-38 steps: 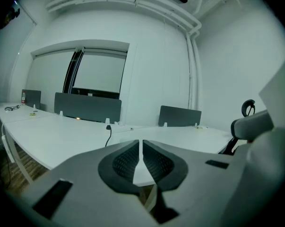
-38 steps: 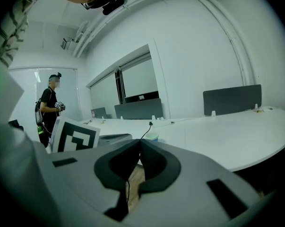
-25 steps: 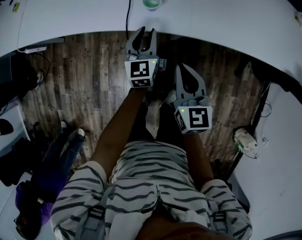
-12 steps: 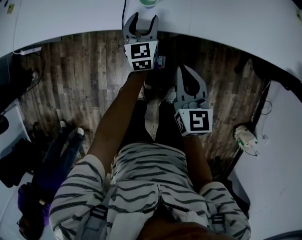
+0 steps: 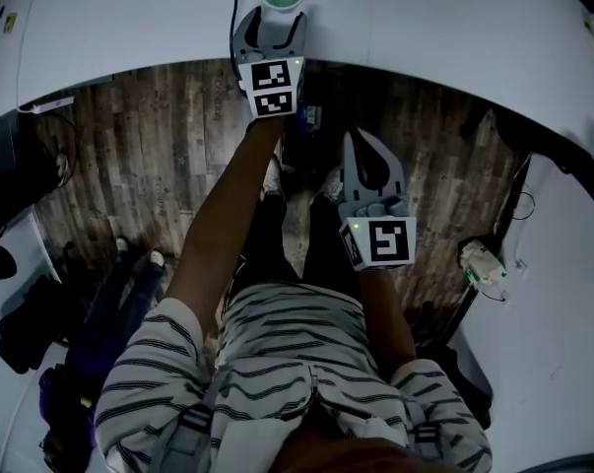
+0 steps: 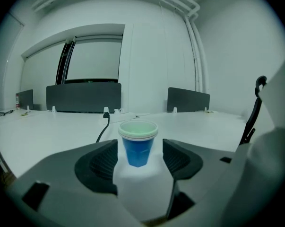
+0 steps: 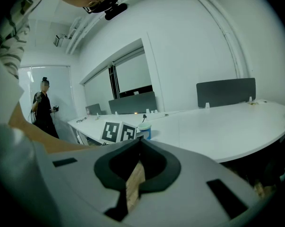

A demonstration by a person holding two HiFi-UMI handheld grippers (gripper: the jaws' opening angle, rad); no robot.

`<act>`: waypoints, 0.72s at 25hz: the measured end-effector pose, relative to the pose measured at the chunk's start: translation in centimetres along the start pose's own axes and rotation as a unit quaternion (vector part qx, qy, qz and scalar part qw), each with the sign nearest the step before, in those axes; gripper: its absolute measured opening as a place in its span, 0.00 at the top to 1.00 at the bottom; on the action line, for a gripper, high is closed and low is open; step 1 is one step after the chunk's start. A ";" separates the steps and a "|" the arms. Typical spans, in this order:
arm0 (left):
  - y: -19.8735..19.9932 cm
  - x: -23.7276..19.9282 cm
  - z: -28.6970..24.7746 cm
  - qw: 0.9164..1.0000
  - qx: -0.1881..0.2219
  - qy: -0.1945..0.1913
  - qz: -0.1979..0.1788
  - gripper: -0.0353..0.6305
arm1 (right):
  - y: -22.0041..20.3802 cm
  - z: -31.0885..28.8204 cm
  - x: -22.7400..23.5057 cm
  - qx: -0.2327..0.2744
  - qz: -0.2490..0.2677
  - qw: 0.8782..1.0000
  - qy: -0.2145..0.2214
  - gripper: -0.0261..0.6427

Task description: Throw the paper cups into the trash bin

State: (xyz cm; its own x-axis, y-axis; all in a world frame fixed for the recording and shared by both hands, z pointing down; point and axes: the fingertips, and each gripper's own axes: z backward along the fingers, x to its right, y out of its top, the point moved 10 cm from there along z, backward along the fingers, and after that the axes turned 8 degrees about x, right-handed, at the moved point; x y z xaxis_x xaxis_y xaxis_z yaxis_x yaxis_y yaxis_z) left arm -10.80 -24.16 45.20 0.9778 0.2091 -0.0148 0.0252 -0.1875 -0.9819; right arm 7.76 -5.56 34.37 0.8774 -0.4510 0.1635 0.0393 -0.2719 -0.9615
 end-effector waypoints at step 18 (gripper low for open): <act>-0.6 -0.8 -3.7 1.000 -0.023 0.000 0.009 0.49 | -0.6 0.0 -0.2 -0.013 -0.002 1.000 -0.006 0.94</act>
State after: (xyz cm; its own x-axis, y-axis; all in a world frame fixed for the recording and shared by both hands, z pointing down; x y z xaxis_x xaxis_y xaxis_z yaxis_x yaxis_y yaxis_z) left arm -10.80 -27.76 46.52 0.9783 0.2045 -0.0319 0.0175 -0.2351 -0.9718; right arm 7.54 -5.32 34.96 0.8827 -0.4405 0.1639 0.0298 -0.2954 -0.9549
